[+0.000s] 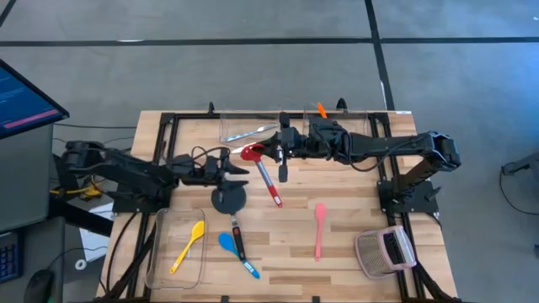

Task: Pick & Place Kitchen Items
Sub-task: Put the red serving spoon into the bottom transparent bin

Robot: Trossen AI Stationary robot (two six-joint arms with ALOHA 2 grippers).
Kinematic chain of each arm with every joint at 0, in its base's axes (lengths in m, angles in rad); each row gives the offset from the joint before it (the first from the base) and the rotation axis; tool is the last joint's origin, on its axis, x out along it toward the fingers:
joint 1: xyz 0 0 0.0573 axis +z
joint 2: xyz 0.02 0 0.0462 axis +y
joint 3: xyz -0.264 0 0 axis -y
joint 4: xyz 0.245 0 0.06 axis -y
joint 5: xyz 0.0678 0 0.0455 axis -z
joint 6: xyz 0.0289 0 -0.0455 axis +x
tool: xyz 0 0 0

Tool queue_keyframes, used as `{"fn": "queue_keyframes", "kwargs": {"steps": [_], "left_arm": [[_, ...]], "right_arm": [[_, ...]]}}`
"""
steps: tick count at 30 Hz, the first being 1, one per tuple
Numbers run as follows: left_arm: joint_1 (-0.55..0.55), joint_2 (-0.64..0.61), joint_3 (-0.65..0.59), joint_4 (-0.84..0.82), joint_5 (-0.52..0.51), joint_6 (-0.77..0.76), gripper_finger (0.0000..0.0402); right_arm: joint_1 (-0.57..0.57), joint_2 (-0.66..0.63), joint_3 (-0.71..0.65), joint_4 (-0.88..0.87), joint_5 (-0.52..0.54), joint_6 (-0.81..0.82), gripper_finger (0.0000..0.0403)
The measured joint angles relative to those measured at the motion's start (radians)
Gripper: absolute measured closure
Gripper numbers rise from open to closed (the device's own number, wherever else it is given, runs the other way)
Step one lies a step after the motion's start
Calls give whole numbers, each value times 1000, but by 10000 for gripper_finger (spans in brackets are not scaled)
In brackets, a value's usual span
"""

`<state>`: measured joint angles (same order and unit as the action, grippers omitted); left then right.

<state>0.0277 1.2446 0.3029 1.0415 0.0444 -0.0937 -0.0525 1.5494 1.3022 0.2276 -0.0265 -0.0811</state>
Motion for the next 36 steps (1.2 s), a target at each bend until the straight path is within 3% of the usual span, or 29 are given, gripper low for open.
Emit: {"fn": "queue_keyframes", "kwargs": {"steps": [8, 22, 29, 36], "left_arm": [[0, 175, 159, 1, 1, -1, 195], [0, 281, 273, 4, 4, -129, 197], [0, 347, 313, 12, 4, -132, 221], [-1, 348, 314, 15, 5, -130, 292]], "right_arm": [[0, 0, 0, 8, 0, 0, 392], [0, 0, 0, 16, 0, -7, 392], [0, 0, 0, 16, 0, -8, 392], [-1, 0, 0, 15, 1, -9, 392]]}}
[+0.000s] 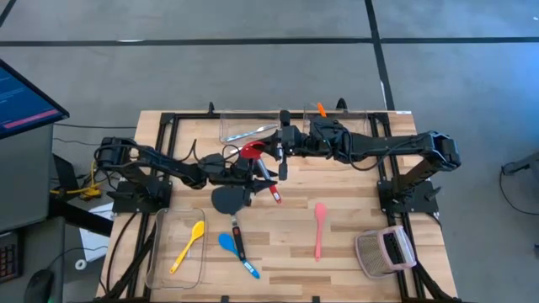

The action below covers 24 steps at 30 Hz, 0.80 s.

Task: Pick & Place Kitchen Items
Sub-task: Put the red serving spoon into the bottom transparent bin

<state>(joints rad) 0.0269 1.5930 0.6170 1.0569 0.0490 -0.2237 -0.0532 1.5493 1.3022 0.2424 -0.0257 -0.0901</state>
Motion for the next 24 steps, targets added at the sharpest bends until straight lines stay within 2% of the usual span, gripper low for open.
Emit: {"fn": "queue_keyframes", "kwargs": {"steps": [9, 22, 24], "left_arm": [[0, 0, 0, -1, 3, -6, 373], [1, 0, -1, -1, 22, -4, 380], [1, 0, -1, -1, 24, -3, 380]], "right_arm": [[0, 0, 0, -2, 0, -3, 392], [1, 0, 0, -2, 0, 1, 391], [1, 0, 0, -1, -1, 11, 377]]}}
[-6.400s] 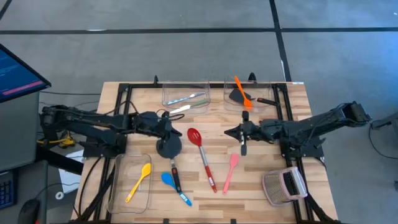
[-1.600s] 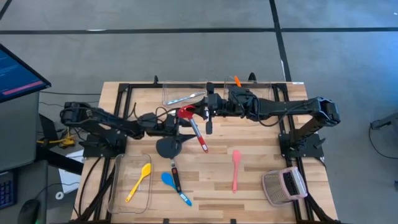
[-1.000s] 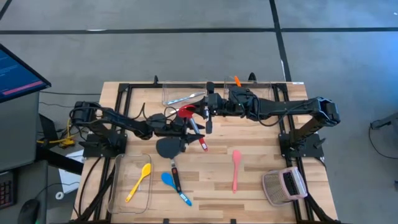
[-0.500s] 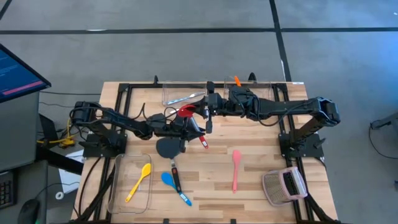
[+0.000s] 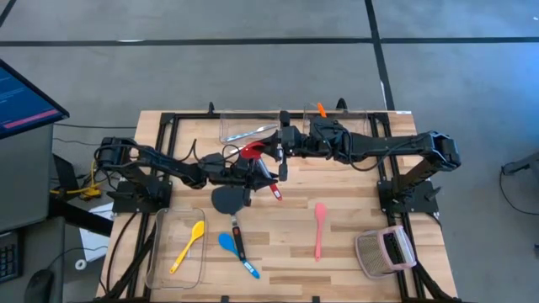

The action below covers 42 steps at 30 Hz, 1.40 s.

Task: Pick & Place Kitchen Items
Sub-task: Put the red serving spoon into the bottom transparent bin

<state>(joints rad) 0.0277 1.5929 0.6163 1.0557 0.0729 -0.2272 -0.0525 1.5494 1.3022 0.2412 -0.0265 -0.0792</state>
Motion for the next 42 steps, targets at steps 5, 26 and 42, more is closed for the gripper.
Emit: {"fn": "queue_keyframes", "kwargs": {"steps": [5, 26, 42], "left_arm": [[0, 0, 0, 0, 4, 10, 382], [0, -389, -1, -552, -15, 51, 382], [0, -926, 3, -1255, -91, -233, 382]], "right_arm": [[0, -11, 0, -7, -3, 86, 311], [75, -441, 1, -660, 177, 114, 293], [128, -350, -379, -449, 205, 98, 396]]}}
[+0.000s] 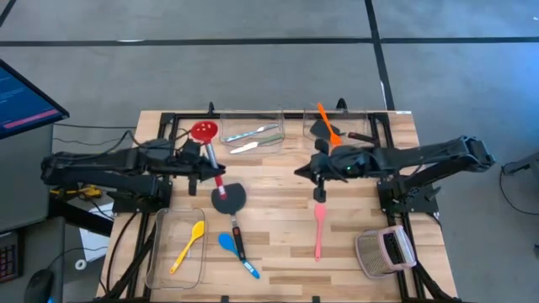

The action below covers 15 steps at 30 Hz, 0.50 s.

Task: Pick & Place Kitchen Items
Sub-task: Put the red serving spoon into the bottom transparent bin

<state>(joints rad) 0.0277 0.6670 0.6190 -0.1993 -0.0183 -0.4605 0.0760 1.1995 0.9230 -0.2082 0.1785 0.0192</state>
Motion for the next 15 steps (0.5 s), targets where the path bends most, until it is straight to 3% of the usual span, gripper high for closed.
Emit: {"fn": "queue_keyframes", "kwargs": {"steps": [7, 11, 15], "left_arm": [[-5, 17, 158, -408, 76, -193, 382], [-52, 27, 216, -454, 154, -269, 382], [-140, 26, 221, -474, 166, -356, 382]], "right_arm": [[-54, -10, -214, 222, -34, 69, 396], [-78, -10, -292, 289, -34, 106, 396], [-91, -10, -351, 367, -46, 113, 395]]}}
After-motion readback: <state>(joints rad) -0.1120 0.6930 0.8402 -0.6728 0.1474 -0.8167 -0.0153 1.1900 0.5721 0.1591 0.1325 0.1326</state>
